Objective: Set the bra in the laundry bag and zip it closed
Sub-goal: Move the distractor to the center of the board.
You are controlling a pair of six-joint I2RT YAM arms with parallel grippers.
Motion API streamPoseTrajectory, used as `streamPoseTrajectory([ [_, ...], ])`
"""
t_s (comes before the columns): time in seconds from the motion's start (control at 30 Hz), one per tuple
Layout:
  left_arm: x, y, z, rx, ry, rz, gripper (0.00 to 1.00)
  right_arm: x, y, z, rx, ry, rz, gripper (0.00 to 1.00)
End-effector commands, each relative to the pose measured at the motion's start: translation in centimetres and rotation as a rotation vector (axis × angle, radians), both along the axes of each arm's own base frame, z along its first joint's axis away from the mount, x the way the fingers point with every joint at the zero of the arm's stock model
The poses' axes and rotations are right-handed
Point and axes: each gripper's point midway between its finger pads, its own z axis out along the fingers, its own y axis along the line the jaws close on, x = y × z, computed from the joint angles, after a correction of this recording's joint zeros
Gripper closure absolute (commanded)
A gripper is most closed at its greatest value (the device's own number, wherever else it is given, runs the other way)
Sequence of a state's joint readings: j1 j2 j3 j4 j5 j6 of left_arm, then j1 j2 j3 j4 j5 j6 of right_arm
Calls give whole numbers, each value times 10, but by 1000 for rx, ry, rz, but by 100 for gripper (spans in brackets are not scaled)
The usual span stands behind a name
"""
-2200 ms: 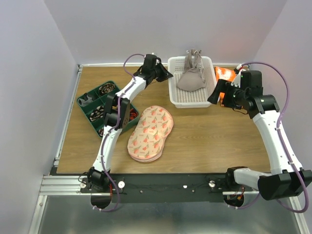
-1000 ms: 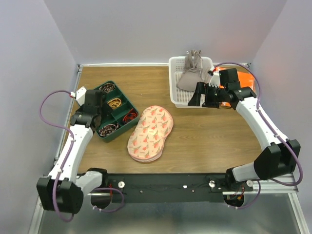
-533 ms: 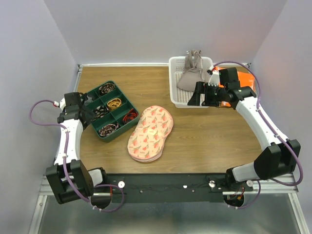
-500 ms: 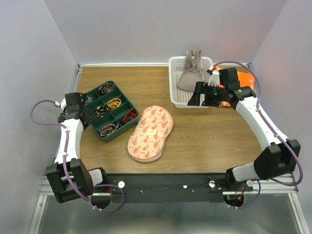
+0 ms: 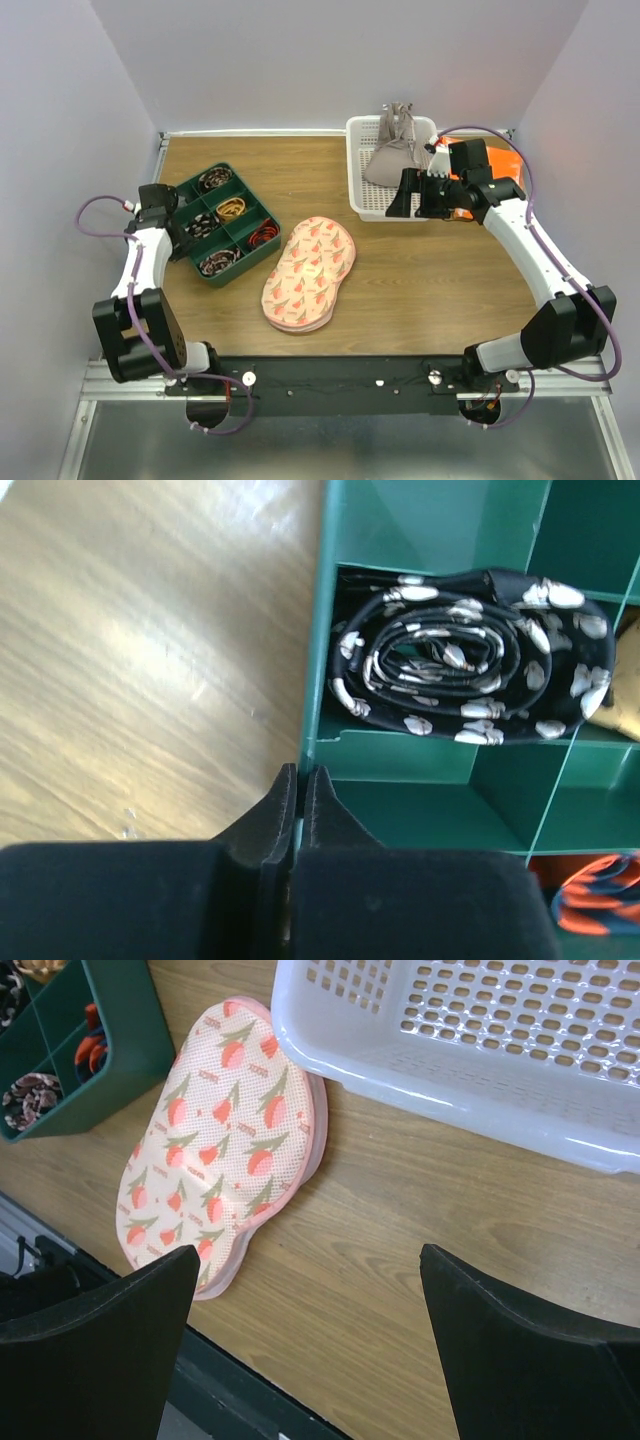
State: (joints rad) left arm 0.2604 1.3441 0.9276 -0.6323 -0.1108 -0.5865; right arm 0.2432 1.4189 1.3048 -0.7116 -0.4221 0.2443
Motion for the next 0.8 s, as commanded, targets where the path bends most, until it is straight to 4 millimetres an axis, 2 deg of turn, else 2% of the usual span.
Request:
streamPoseTrajectory([
  [0.0, 20, 20, 2, 47, -2, -8, 100, -3, -6, -9, -49, 0, -1, 0],
  [0.07, 36, 24, 14, 74, -37, -65, 100, -4, -7, -10, -56, 1, -1, 0],
  [0.13, 51, 28, 14, 84, -25, -126, 100, -3, -7, -12, -59, 1, 0, 0],
  [0.17, 66, 37, 33, 132, -44, -152, 100, -4, -7, -13, -58, 5, 3, 0],
  [0.2, 65, 39, 22, 122, 29, -177, 100, -3, -7, -13, -59, 6, 3, 0],
  [0.23, 71, 41, 25, 127, 43, -197, 100, -3, -6, -13, -58, 5, 5, 0],
  [0.27, 85, 45, 41, 157, 23, -260, 100, -2, -5, -13, -52, 6, 9, 0],
  [0.3, 91, 38, 32, 115, 37, -315, 100, -2, -4, -13, -51, 7, 10, 0],
  [0.37, 105, 40, 40, 127, 19, -359, 100, -1, -4, -14, -46, 10, 10, 0],
  [0.4, 105, 41, 30, 118, 61, -384, 100, 0, -3, -15, -46, 11, 11, 0],
  [0.43, 109, 44, 29, 124, 68, -386, 100, 0, -3, -14, -44, 12, 11, 0],
  [0.47, 117, 49, 35, 142, 59, -386, 100, 1, -3, -13, -40, 13, 8, 0],
  [0.5, 119, 51, 25, 136, 96, -383, 100, 1, -2, -12, -38, 13, 9, 0],
  [0.57, 130, 65, 31, 184, 100, -354, 100, 2, 0, -8, -26, 7, 11, 0],
  [0.63, 136, 75, 24, 198, 131, -335, 100, 2, 2, -6, -18, 3, 13, 0],
  [0.67, 145, 81, 32, 212, 112, -325, 100, 2, 1, -6, -17, 7, 11, 0],
  [0.73, 151, 85, 26, 213, 126, -320, 100, 2, 2, -6, -15, 10, 15, 0],
  [0.77, 160, 91, 35, 232, 102, -319, 100, 2, 2, -6, -17, 10, 11, 0],
])
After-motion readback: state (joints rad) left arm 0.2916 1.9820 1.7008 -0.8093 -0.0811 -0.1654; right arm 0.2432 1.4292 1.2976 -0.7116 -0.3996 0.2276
